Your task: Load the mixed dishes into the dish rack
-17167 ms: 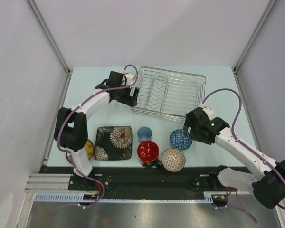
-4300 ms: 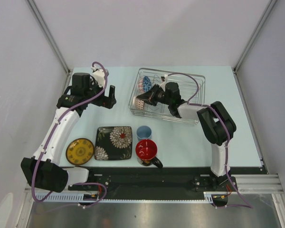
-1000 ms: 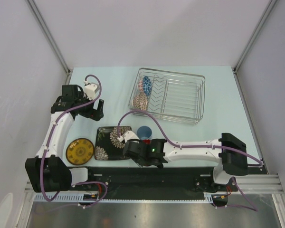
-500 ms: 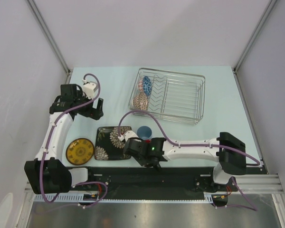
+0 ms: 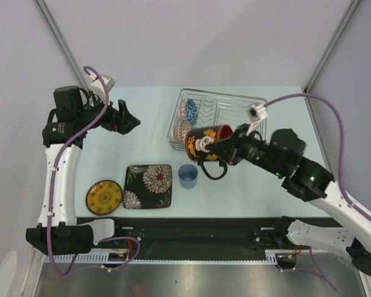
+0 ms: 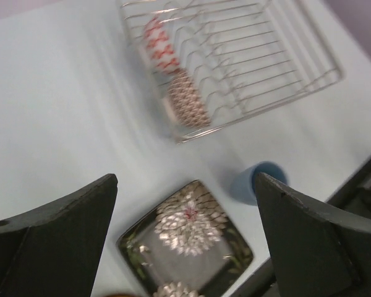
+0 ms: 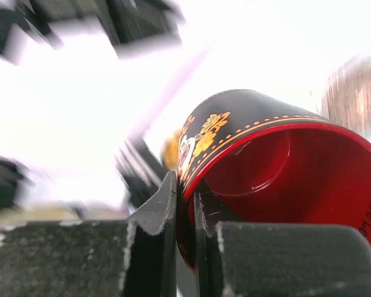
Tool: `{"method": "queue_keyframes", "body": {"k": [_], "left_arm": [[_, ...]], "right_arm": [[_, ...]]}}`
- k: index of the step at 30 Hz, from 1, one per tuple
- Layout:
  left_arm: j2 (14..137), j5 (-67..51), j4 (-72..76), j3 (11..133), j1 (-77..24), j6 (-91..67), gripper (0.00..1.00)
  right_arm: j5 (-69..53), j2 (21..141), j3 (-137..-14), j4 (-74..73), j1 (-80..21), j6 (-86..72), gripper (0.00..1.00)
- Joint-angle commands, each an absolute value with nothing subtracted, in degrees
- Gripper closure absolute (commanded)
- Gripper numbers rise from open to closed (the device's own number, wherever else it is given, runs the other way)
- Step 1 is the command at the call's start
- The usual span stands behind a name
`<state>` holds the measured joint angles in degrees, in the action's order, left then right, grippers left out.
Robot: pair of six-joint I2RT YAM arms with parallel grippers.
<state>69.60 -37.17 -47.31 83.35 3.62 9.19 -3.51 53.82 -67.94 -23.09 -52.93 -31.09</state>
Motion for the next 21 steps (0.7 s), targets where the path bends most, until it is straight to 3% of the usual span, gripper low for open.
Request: {"method": "queue_keyframes", "body": {"k": [1,4,6,7,9,11,15,21], "left_arm": [[68.47,-59.62,-43.87,87.1,4.13,-4.43,0.03],[69.43,-68.26,-34.49,83.0,4.39,-18.38,0.0],[69.09,-76.53,-15.99,77.81,4.39,-30.26,0.0],[68.47,-79.6,4.8,71.08,4.31,-45.55,0.0],[66.37,-80.16,26.09,62.54,4.31,-66.93,0.0],[65.75,-80.68,38.27,60.65,3.69,-72.67,0.0],[64.34,-81.48,34.48,59.42,0.8,-67.54,0.0],[63.9,-78.06,12.16,60.2,-7.02,-48.04,0.0]], "right_arm": [[-6.08,49.75,-65.05,7.74,-50.63,-33.04,1.0],[-5.35,50.36,-60.13,21.9,-46.6,-38.37,1.0],[-7.82,53.16,-57.4,32.19,-43.0,-41.99,1.0],[-8.61,54.39,-56.87,34.69,-42.11,-45.14,1.0],[-8.96,57.29,-55.99,39.78,-39.48,-47.27,1.0],[-10.19,58.88,-55.29,43.49,-37.63,-51.04,1.0],[-12.13,63.45,-54.67,55.16,-35.25,-56.42,1.0],[-11.08,68.29,-54.67,61.95,-35.07,-60.72,1.0]]}}
